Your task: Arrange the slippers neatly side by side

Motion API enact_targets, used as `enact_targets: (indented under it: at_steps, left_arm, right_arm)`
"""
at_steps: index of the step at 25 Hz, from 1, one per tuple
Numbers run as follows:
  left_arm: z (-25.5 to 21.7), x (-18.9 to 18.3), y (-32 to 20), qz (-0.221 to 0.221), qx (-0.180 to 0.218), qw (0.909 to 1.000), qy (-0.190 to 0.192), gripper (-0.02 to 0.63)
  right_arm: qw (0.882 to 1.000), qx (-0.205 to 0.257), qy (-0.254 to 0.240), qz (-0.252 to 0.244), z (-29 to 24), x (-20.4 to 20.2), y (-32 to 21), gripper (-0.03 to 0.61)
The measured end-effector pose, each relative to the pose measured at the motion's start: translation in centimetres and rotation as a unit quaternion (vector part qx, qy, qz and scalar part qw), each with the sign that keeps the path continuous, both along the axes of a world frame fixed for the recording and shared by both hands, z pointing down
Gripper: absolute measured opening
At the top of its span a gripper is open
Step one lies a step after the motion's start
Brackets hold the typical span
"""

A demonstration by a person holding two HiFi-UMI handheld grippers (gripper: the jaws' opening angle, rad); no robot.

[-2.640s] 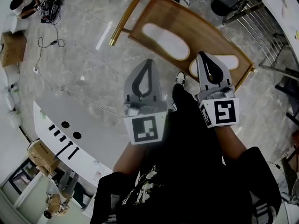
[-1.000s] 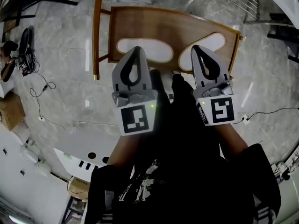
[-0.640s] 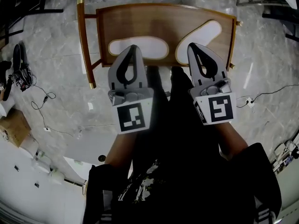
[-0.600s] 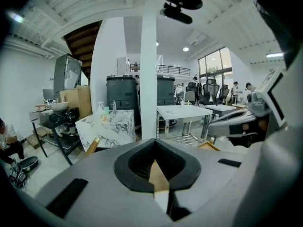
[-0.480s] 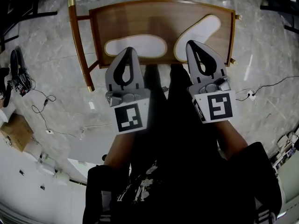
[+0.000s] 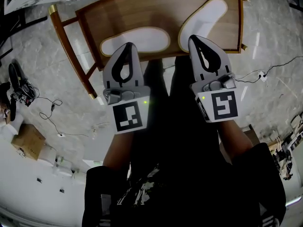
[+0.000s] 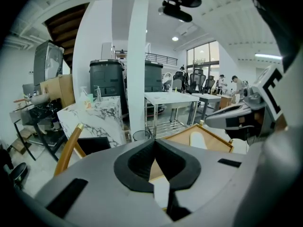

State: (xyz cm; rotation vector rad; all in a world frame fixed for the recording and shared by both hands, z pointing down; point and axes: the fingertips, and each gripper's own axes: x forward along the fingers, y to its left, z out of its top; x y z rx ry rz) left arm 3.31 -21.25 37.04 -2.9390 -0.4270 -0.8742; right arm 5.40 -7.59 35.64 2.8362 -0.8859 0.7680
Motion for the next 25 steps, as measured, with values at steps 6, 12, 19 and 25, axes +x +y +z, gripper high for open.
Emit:
enact_targets:
  at_steps: [6,12,19,25]
  left_arm:
    - [2.6,-0.2,1.0,0.035,-0.005,0.9986,-0.04,0.003]
    - [4.9,-0.7,1.5,0.047,-0.005,0.9958,-0.078,0.003]
    - [7.7,-1.2,1.8,0.068,0.012,0.9902,-0.121,0.118]
    - [10.3,-2.5,1.5,0.084,0.042,0.9815,-0.167,0.153]
  right_arm:
    - [0.999,-0.01,-0.024,0.019,2.4,-0.4,0.6,-0.002]
    - [0.998,-0.019,-0.044,0.029,4.7,-0.3,1.8,-0.002]
    - [0.998,-0.022,-0.058,0.028,6.3,0.2,2.7,-0.002]
    - [0.998,-0.013,-0.068,0.015,6.8,-0.1,2.4,-0.002]
